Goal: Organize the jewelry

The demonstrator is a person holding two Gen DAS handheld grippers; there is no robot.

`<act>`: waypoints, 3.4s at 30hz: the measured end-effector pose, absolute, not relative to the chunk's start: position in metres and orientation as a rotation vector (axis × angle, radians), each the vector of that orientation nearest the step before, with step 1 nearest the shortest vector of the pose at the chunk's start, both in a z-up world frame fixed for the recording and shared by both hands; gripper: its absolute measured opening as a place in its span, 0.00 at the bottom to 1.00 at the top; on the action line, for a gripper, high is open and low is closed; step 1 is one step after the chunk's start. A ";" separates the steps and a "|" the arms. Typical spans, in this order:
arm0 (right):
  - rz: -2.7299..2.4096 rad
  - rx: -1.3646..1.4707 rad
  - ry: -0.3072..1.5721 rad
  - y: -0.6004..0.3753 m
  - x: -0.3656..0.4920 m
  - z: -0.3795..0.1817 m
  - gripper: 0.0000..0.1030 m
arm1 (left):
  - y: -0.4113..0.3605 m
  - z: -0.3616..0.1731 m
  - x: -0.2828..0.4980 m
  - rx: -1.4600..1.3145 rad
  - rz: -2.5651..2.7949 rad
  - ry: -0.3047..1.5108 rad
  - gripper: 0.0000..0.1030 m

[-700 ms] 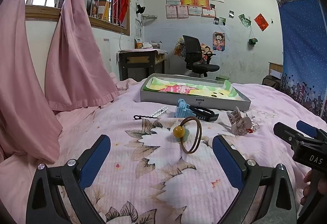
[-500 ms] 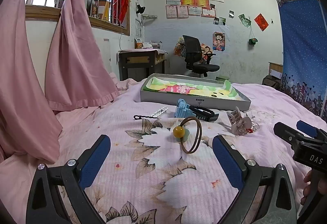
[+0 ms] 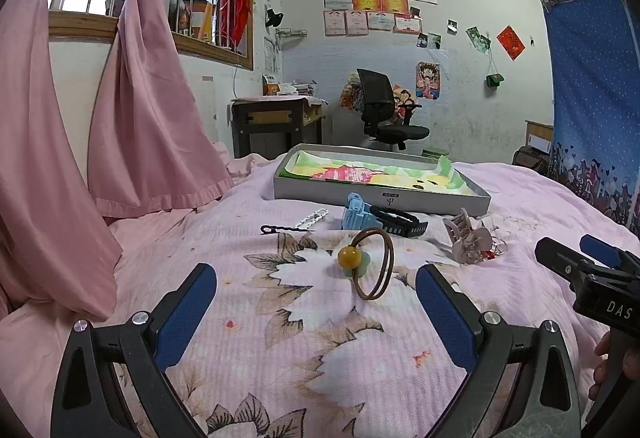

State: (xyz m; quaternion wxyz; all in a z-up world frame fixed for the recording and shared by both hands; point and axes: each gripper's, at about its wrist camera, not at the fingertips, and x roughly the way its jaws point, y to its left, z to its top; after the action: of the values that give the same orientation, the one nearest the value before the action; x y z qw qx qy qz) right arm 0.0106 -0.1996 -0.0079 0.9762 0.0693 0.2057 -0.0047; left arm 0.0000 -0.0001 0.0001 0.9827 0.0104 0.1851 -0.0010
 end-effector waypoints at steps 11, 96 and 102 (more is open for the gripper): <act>-0.008 0.142 0.415 -0.200 0.011 -0.007 0.99 | 0.000 0.000 0.000 0.022 -0.001 0.373 0.98; -0.028 0.134 0.455 -0.203 0.020 -0.001 0.99 | 0.004 0.007 0.007 -0.028 -0.109 0.395 0.98; 0.018 0.086 0.526 -0.200 0.047 0.002 0.99 | -0.008 0.009 0.029 0.022 -0.181 0.477 0.98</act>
State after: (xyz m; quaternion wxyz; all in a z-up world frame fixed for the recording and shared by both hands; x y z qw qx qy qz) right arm 0.0469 -0.2005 0.0020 0.9647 0.0423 0.2598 0.0089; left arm 0.0294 -0.0079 0.0091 0.9676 0.0109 0.2358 -0.0893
